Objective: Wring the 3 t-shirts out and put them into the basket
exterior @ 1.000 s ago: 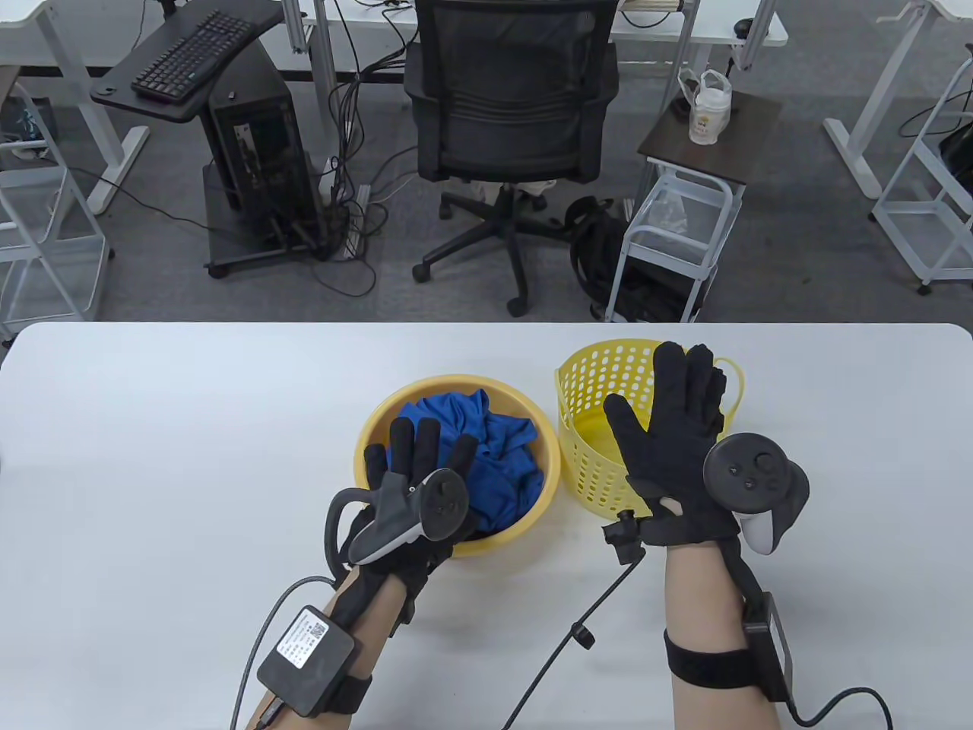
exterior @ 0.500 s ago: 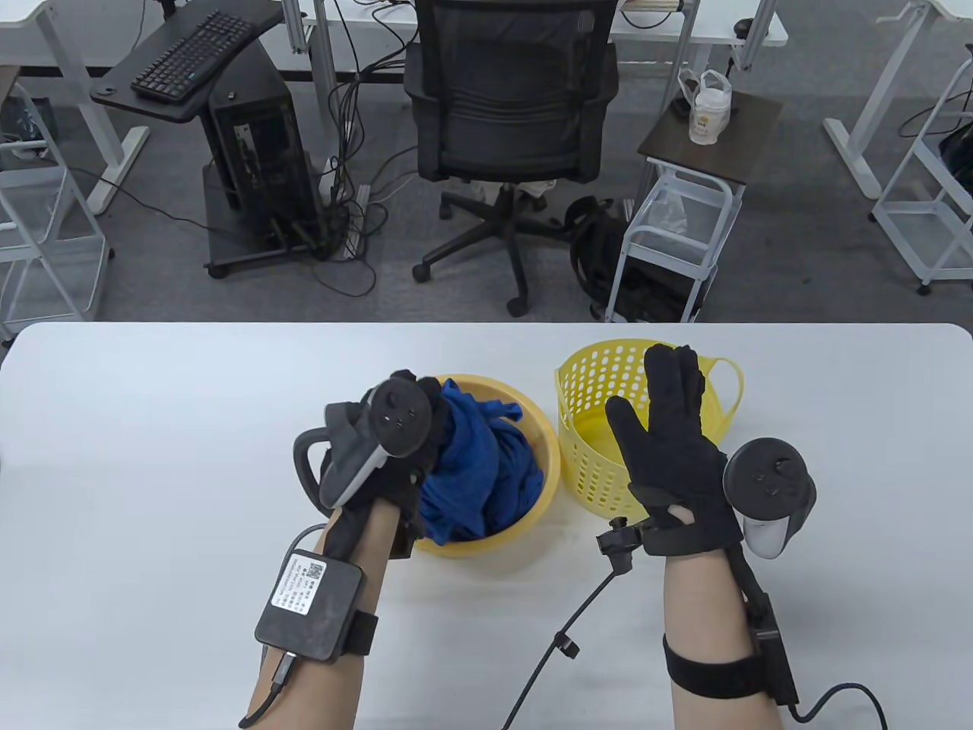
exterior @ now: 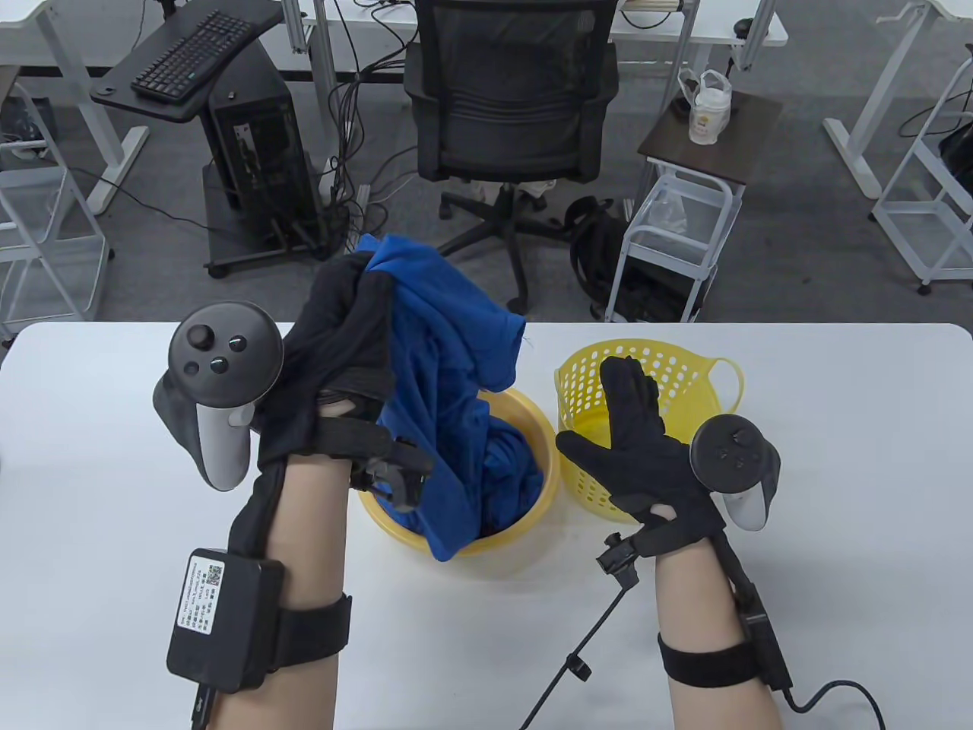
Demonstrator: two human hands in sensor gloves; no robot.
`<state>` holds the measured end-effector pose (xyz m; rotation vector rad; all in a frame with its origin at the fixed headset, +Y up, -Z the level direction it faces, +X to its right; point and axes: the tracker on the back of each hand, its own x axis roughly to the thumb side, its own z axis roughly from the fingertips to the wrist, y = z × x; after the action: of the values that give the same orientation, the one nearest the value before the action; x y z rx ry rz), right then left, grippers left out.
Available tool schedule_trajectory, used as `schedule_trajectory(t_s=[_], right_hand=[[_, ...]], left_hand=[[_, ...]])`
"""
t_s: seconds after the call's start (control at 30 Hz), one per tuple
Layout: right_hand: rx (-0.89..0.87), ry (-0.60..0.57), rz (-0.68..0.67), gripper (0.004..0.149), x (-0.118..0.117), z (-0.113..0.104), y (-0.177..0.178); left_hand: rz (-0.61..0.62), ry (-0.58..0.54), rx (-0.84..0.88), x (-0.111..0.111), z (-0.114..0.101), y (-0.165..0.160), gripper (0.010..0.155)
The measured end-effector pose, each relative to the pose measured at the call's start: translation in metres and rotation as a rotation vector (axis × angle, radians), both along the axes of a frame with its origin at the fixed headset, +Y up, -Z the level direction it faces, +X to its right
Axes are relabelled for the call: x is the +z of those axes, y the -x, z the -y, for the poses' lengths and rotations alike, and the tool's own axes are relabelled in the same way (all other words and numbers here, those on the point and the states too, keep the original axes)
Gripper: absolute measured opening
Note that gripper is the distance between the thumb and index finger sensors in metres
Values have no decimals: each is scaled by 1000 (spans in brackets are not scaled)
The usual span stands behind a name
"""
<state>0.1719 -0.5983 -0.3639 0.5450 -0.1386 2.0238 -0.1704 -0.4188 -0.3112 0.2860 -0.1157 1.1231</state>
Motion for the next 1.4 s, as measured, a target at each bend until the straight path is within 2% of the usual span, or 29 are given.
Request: schedule_trajectory(t_s=[0.1, 0.2, 0.33, 0.37, 0.4, 0.47, 0.5, 0.53, 0.63, 0.7, 0.77, 0.8, 0.93, 0.97, 1.0, 1.07, 1.13, 1.2, 1.27, 1.33, 1.4], right_hand=[[86, 26, -90, 108, -3, 3, 10], [216, 102, -266, 114, -3, 10, 32], [106, 74, -450, 125, 4, 12, 63], [52, 71, -473, 125, 6, 12, 68], [-33, 57, -491, 116, 9, 13, 74], [-131, 41, -466, 81, 11, 12, 78], [-155, 53, -411, 61, 11, 9, 75], [-159, 45, -355, 53, 12, 6, 70], [-159, 15, -183, 52, 11, -2, 44], [-282, 64, -82, 57, 10, -7, 15], [-361, 106, -8, 56, 15, -15, -2], [-368, 77, 6, 55, 18, -19, -6], [-324, 63, 94, 53, 28, -27, -9], [-351, 67, 94, 53, 29, -27, -9], [-379, 74, 86, 53, 29, -27, -9], [-487, 120, 30, 53, 30, -27, -9], [-545, 166, -15, 53, 32, -28, -9], [-587, 156, -58, 53, 35, -30, -7], [-621, 136, -92, 53, 39, -34, -5], [-703, 113, -176, 53, 46, -39, 0], [-761, 136, -261, 54, 54, -44, 7]], left_hand=[[88, -20, 51, 9, -10, -14, 46], [192, -16, 137, 17, -16, -29, 46], [346, 11, 186, 20, -16, -49, 47], [365, 15, 195, 21, -15, -52, 47], [385, 18, 207, 21, -13, -54, 47], [352, 4, 198, 21, -13, -51, 47], [302, -11, 180, 20, -14, -43, 47], [235, -27, 159, 20, -15, -33, 47], [41, -63, 107, 20, -15, 3, 47], [-106, -66, 27, 22, -8, 35, 47], [-172, -30, -70, 19, 4, 51, 46], [-170, 3, -123, 15, 13, 56, 46], [-212, 166, -173, -1, 57, 49, 49], [-199, 228, -200, -5, 70, 44, 54], [-171, 256, -223, -7, 77, 39, 66], [-36, 323, -325, -13, 98, 20, 84], [110, 305, -410, -15, 114, 0, 99], [266, 265, -546, -10, 138, -29, 109], [327, 207, -662, -3, 163, -54, 122], [351, 195, -741, -2, 186, -73, 129], [368, 178, -713, -5, 201, -86, 132]])
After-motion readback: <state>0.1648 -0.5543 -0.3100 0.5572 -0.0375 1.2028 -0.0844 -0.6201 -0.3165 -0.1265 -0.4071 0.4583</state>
